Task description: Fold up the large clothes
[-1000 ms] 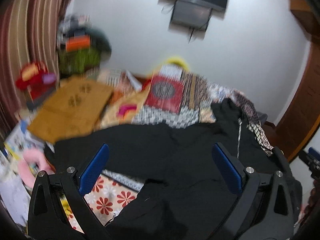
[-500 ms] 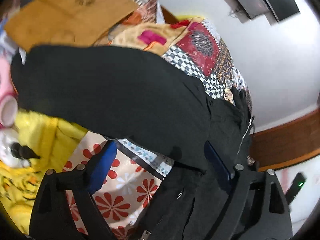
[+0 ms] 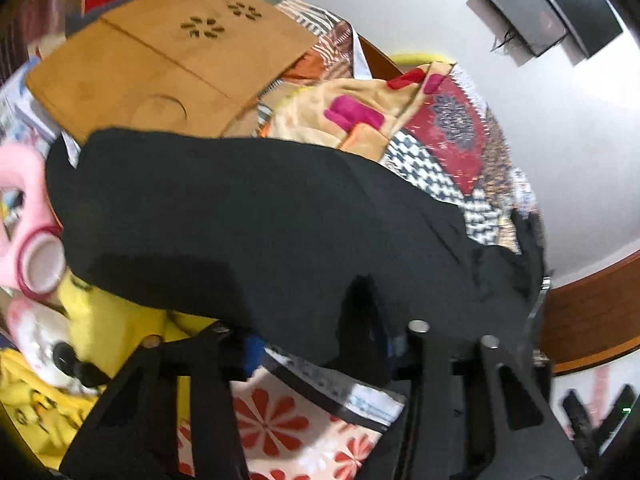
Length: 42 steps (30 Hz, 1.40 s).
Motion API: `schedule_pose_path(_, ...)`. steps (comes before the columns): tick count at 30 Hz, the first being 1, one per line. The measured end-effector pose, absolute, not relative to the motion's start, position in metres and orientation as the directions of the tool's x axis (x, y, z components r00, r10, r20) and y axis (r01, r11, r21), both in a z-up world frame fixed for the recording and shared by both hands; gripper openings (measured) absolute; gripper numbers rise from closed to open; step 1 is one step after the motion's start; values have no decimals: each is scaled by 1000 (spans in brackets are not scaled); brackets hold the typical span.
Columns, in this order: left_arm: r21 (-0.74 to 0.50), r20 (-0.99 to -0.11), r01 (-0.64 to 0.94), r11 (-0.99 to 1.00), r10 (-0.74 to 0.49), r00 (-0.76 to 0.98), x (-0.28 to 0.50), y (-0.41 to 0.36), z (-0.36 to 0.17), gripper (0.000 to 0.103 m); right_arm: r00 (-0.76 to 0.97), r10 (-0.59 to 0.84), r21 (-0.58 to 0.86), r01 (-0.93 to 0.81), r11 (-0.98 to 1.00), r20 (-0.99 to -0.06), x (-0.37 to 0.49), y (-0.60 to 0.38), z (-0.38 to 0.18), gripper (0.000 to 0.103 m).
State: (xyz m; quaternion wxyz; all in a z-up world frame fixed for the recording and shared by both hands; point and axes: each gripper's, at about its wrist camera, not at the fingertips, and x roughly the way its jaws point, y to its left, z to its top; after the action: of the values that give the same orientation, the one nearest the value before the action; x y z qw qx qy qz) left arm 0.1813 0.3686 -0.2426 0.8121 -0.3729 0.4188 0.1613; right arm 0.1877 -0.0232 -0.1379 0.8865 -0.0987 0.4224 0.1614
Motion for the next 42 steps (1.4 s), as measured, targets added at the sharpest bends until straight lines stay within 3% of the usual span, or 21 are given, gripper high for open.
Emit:
schedule_pose_path(4, -360, -819, -581, 730, 50, 571, 189, 360, -223, 15, 604, 200, -33, -351, 936, -772, 186, -35, -130, 103)
schedule_pose_path(6, -341, -801, -554, 760, 73, 594, 194, 354, -204, 8, 613, 196, -32, -341, 939, -766, 184, -41, -125, 103)
schedule_pose_path(15, -298, -689, -369, 880, 70, 722, 228, 290, -111, 5, 656, 184, -49, -321, 946, -732, 171, -68, -107, 103)
schedule_pose_path(20, -245, -667, -257, 935, 31, 745, 254, 232, -88, 5, 669, 168, -74, -317, 946, -724, 165, -80, -105, 103)
schedule_pose_path(25, -205, -683, -132, 970, -45, 729, 273, 167, -96, 5, 660, 153, -86, -315, 945, -736, 163, -93, -112, 103)
schedule_pose_path(33, -170, -816, 16, 985, -150, 558, 294, 78, -168, 5, 647, 143, -77, -300, 951, -749, 156, -107, -119, 103)
schedule_pose_path(35, -144, -850, 34, 989, -142, 507, 293, 64, -188, 7, 645, 142, -77, -299, 951, -750, 154, -108, -120, 103)
schedule_pose_path(40, -190, -878, 30, 981, -183, 443, 282, 52, -219, 37, 647, 131, -94, -301, 949, -751, 152, -106, -121, 103)
schedule_pose_path(42, -224, -880, 17, 974, -210, 426, 280, 57, -220, 44, 649, 130, -97, -302, 949, -749, 151, -105, -121, 103)
